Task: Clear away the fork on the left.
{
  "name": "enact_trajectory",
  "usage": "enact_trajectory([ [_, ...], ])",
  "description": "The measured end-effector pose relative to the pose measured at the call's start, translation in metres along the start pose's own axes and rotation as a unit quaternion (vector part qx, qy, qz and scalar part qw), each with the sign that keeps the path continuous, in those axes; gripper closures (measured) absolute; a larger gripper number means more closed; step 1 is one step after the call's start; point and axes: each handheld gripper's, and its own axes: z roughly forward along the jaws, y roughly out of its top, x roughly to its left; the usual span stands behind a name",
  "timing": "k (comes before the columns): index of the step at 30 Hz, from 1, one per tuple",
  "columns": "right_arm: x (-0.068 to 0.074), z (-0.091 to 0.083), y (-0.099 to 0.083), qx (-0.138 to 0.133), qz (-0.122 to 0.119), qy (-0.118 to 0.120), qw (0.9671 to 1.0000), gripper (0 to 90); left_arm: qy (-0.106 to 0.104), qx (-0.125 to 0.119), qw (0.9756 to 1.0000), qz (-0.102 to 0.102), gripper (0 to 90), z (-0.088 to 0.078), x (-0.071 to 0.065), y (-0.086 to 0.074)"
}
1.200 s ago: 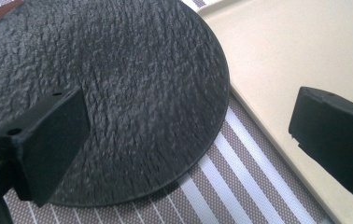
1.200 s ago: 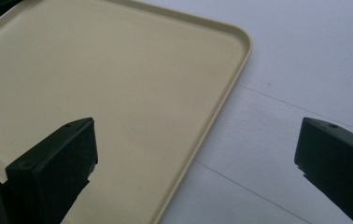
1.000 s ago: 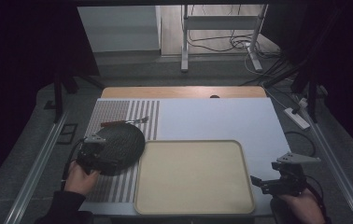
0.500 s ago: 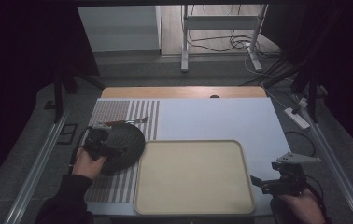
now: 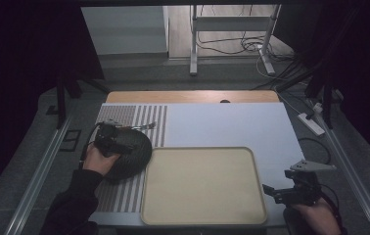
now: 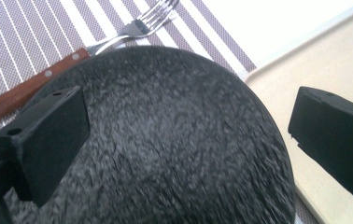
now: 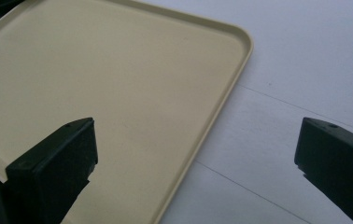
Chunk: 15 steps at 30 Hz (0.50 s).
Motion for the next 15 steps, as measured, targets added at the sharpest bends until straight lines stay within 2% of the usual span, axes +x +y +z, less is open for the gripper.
enact_trajectory([
  [6,0.000,0.000,0.000,0.000,0.000,0.001,1.0000,0.0,0.008,0.006,0.9999,0.007,0.0,0.010,0.006,0.013],
  [15,0.000,0.000,0.000,0.001,0.000,0.001,1.0000,0.0,0.014,0.017,0.9998,0.003,0.0,0.028,0.021,0.031],
])
